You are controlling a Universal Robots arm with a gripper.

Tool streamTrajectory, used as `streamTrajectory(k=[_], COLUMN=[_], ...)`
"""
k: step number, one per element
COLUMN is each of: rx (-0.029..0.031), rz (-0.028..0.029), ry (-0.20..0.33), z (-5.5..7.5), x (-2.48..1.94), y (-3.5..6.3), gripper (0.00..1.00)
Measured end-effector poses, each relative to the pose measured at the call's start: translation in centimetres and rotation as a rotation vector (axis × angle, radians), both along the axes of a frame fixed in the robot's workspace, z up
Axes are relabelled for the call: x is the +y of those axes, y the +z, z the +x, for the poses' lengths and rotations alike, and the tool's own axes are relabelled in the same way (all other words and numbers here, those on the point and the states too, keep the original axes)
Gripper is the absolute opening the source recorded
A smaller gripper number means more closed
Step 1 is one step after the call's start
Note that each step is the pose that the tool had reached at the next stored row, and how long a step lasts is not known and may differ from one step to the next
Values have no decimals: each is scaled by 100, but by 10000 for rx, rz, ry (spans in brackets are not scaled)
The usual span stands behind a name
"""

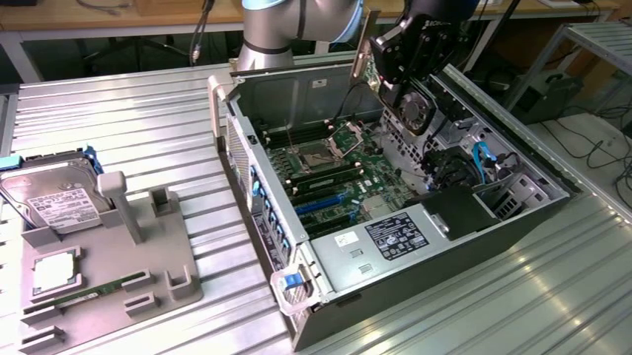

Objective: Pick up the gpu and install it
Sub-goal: 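Insert the gpu into the slot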

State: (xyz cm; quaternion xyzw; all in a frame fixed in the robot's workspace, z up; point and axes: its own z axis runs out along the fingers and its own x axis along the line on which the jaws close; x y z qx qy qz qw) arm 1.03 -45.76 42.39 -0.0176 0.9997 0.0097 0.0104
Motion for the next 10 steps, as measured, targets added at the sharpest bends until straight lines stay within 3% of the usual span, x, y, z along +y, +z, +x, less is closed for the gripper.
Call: streamTrajectory(k=[6,10], rx=[0,0], rz=[0,1], ry=[139,585], z=[0,0], x=[0,0], y=[0,0], gripper=[28,28])
